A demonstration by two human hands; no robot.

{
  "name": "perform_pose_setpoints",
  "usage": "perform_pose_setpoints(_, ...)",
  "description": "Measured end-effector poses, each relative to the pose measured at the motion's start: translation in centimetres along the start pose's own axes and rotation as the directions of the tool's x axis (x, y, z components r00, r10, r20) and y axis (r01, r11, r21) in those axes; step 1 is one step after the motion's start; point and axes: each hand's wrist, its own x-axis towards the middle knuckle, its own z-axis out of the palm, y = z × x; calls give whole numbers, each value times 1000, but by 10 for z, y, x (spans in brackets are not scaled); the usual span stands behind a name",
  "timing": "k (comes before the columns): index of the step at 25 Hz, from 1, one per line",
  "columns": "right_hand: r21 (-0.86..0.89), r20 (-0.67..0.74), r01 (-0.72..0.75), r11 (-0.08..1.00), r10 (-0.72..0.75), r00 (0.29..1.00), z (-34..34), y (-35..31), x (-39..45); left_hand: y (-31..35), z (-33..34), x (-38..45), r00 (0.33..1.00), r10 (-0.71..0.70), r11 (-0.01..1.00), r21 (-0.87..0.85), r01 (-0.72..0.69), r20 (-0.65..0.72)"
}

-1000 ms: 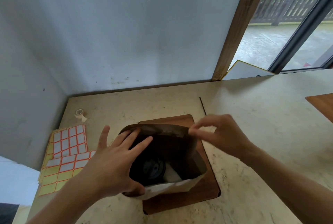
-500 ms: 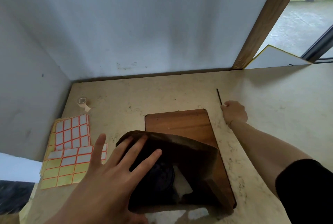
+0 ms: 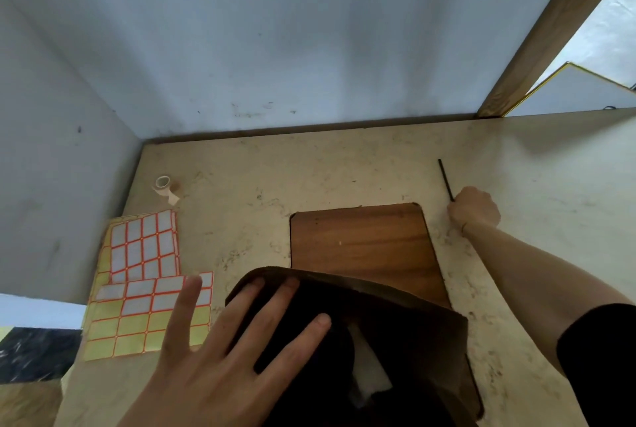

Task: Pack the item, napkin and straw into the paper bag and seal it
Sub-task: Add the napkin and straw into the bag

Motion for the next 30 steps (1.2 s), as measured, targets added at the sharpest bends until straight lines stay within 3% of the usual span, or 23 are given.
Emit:
perform_pose_setpoints(3,12,60,32,999,-33,998,-10,-4,-7,0,0,-2,999,26,999,34,-25,-28)
perform_pose_setpoints(7,296,23,218,930,-235,972,-49,-29,-44,-6,-9,0,990,80,997,-9,-80,117)
perform_pose_setpoints(10,643,26,234,729,-326,945,-110,-48,-97,-5,-29,5,943,28,1000,-11,-25,331)
perform_pose_setpoints(13,813,29,268,517,-496,868,-175,-54,-165,-6,-25,2,967,8,996,-84,14,256)
perform_pose_setpoints(17,904,59,265,336,-712,699,-215,-46,-258,-6,-20,3,965,1,995,-99,26,261)
perform_pose_setpoints(20,933,163,167,320,-786,596,-223,-36,-307,-4,-20,5,968,-5,994,-100,32,253)
perform_pose_setpoints(22,916,163,212,339,-801,576,-227,-33,-328,-5,-20,9,962,-17,995,-91,43,273)
perform_pose_setpoints(25,831,1,452,323,-815,580,-236,-30,-353,-6,-22,13,955,-11,994,-100,42,297)
perform_pose_setpoints(27,751,-96,590,297,-835,542,-242,-30,-367,-7,-23,15,952,-10,993,-107,45,305)
perform_pose_setpoints(30,514,-49,752,412,-861,505,-233,-35,-377,-9,-22,16,949,-22,994,-96,55,316)
